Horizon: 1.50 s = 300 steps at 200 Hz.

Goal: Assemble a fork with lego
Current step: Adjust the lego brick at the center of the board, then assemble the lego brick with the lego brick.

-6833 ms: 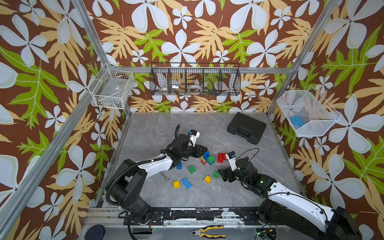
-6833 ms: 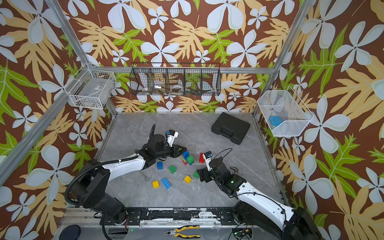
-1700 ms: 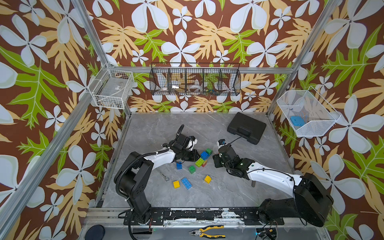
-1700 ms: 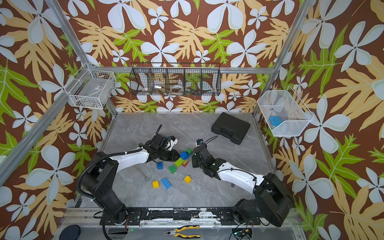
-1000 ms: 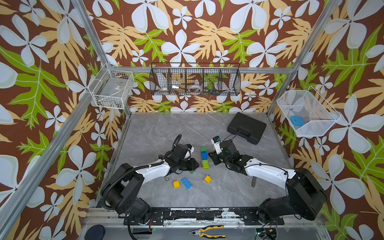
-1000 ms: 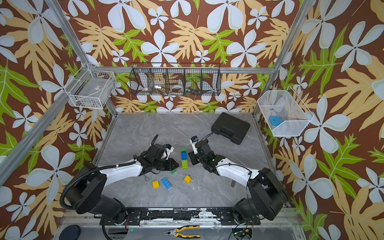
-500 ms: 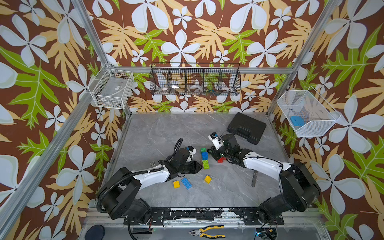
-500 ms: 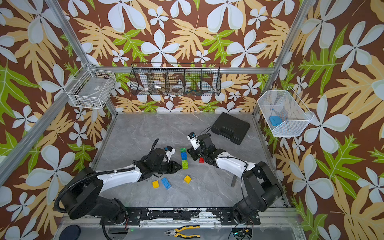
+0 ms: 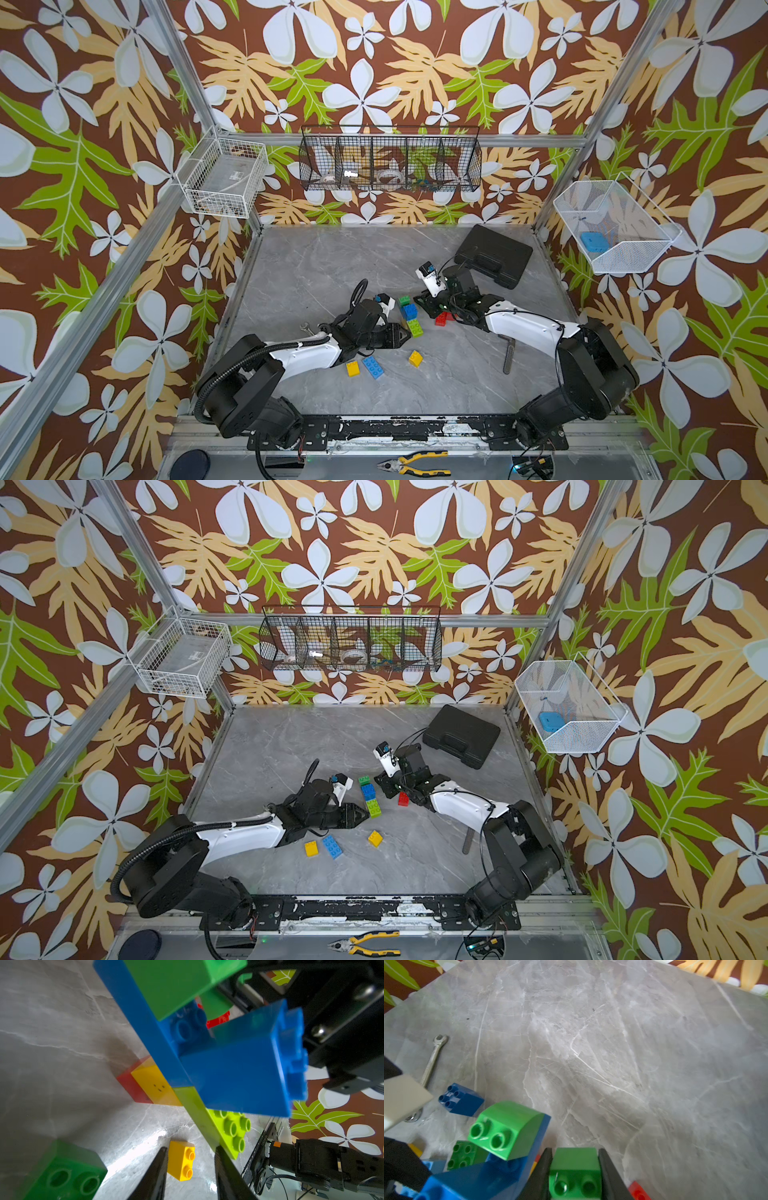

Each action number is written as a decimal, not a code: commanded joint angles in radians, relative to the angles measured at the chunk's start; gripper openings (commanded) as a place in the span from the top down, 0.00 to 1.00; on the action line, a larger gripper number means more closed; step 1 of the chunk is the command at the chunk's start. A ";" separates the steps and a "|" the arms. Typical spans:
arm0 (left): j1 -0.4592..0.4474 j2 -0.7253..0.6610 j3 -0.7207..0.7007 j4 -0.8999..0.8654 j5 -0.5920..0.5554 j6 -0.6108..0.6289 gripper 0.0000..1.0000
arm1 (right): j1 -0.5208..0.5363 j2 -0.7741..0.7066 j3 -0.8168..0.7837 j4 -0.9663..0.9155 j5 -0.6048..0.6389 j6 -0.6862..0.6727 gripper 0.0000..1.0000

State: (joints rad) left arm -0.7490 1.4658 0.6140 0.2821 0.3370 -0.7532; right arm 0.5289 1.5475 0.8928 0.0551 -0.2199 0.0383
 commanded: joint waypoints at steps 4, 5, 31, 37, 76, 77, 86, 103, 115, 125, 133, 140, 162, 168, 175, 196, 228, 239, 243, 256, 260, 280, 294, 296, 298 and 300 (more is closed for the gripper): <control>-0.004 0.011 0.000 0.050 -0.008 -0.011 0.56 | -0.015 -0.037 -0.019 0.016 0.071 0.024 1.00; -0.004 0.011 0.000 0.052 -0.008 -0.012 0.56 | -0.017 -0.039 -0.020 0.017 0.073 0.024 1.00; -0.010 0.032 0.007 0.075 0.000 -0.024 0.51 | -0.032 -0.083 -0.042 0.009 0.119 0.033 1.00; -0.012 0.036 0.007 0.079 0.000 -0.025 0.50 | -0.034 -0.093 -0.047 0.007 0.128 0.035 1.00; -0.023 0.031 0.004 0.084 -0.006 -0.029 0.42 | -0.040 -0.166 -0.086 0.013 0.184 0.050 1.00; -0.023 0.031 0.002 0.084 -0.006 -0.029 0.42 | -0.041 -0.166 -0.087 0.015 0.187 0.051 1.00; -0.023 0.015 -0.011 0.083 -0.013 -0.026 0.41 | -0.041 -0.191 -0.102 0.031 0.209 0.058 1.00; -0.022 -0.034 -0.044 0.072 -0.037 -0.015 0.37 | -0.042 -0.244 -0.145 0.078 0.322 0.090 1.00; -0.023 -0.088 -0.073 0.075 -0.058 -0.003 0.37 | -0.043 -0.279 -0.182 0.113 0.367 0.096 1.00; -0.023 -0.155 -0.099 0.091 -0.075 0.009 0.38 | -0.042 -0.306 -0.202 0.123 0.367 0.105 1.00; -0.023 -0.204 -0.108 0.091 -0.096 0.027 0.41 | -0.042 -0.318 -0.201 0.105 0.354 0.107 1.00; -0.021 -0.243 -0.103 0.077 -0.118 0.045 0.45 | -0.042 -0.324 -0.191 0.066 0.340 0.105 1.00; -0.014 -0.295 -0.022 -0.012 -0.188 0.127 0.55 | -0.041 -0.354 -0.166 -0.057 0.291 0.129 1.00; -0.003 -0.288 0.005 -0.026 -0.184 0.140 0.57 | -0.042 -0.364 -0.161 -0.092 0.268 0.131 1.00; 0.011 -0.271 0.037 -0.034 -0.163 0.152 0.59 | -0.041 -0.379 -0.158 -0.130 0.233 0.123 1.00; 0.044 -0.192 0.131 -0.037 -0.080 0.189 0.63 | -0.041 -0.424 -0.160 -0.205 0.161 0.136 1.00; 0.054 -0.087 0.240 -0.102 -0.058 0.260 0.68 | -0.035 -0.456 -0.131 -0.318 0.137 0.144 1.00; 0.061 -0.064 0.256 -0.104 -0.041 0.269 0.69 | -0.034 -0.466 -0.123 -0.335 0.137 0.145 1.00; 0.063 -0.056 0.262 -0.108 -0.035 0.272 0.70 | -0.035 -0.469 -0.121 -0.340 0.138 0.146 1.00; 0.065 -0.033 0.279 -0.118 -0.035 0.283 0.70 | -0.035 -0.474 -0.107 -0.358 0.141 0.146 1.00; 0.066 -0.028 0.282 -0.121 -0.036 0.286 0.71 | -0.035 -0.474 -0.102 -0.363 0.140 0.146 1.00; 0.071 -0.010 0.290 -0.115 -0.044 0.288 0.72 | -0.032 -0.475 -0.084 -0.381 0.136 0.143 1.00; 0.073 -0.002 0.296 -0.113 -0.054 0.290 0.73 | -0.030 -0.474 -0.077 -0.386 0.137 0.141 1.00; 0.071 -0.001 0.297 -0.113 -0.054 0.290 0.73 | -0.030 -0.474 -0.077 -0.387 0.137 0.139 1.00; 0.072 0.000 0.297 -0.113 -0.054 0.290 0.74 | -0.030 -0.474 -0.076 -0.388 0.136 0.140 1.00; 0.071 0.001 0.297 -0.113 -0.053 0.289 0.74 | -0.029 -0.473 -0.075 -0.388 0.136 0.140 1.00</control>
State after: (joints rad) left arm -0.6807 1.4574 0.8993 0.1684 0.2890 -0.4881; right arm 0.4973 1.0733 0.8062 -0.3019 -0.0784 0.1787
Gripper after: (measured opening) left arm 0.274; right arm 0.326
